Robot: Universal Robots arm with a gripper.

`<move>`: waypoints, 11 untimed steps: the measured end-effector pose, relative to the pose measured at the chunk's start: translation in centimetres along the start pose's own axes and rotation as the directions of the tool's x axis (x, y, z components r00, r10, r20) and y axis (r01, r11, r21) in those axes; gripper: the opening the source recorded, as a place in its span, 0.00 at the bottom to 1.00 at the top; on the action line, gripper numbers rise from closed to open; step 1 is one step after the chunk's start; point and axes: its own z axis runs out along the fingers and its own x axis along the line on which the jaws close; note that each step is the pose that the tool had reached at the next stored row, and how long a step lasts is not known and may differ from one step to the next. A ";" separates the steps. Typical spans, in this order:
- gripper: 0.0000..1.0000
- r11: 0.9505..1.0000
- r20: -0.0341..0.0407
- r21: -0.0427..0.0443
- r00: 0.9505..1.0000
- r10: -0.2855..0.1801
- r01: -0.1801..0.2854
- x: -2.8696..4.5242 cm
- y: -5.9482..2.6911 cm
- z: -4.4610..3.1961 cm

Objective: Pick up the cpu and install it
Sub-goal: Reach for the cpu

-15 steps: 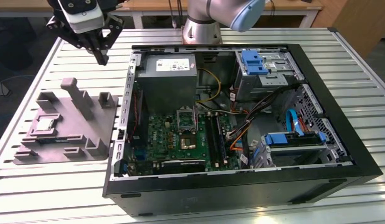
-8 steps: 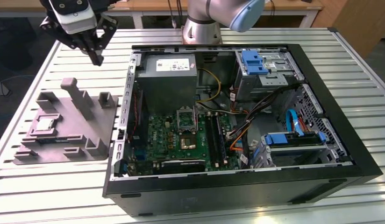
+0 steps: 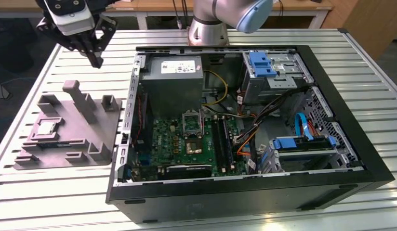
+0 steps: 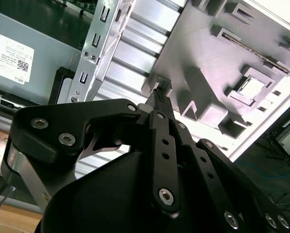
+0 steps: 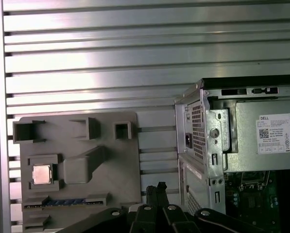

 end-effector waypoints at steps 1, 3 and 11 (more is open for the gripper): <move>0.11 1.000 0.000 0.000 1.000 0.000 0.000 0.05 0.00 0.00; 0.11 1.000 0.000 0.000 1.000 0.000 0.000 0.15 -0.01 0.00; 0.11 1.000 0.000 0.000 1.000 0.000 0.000 0.59 -0.05 0.05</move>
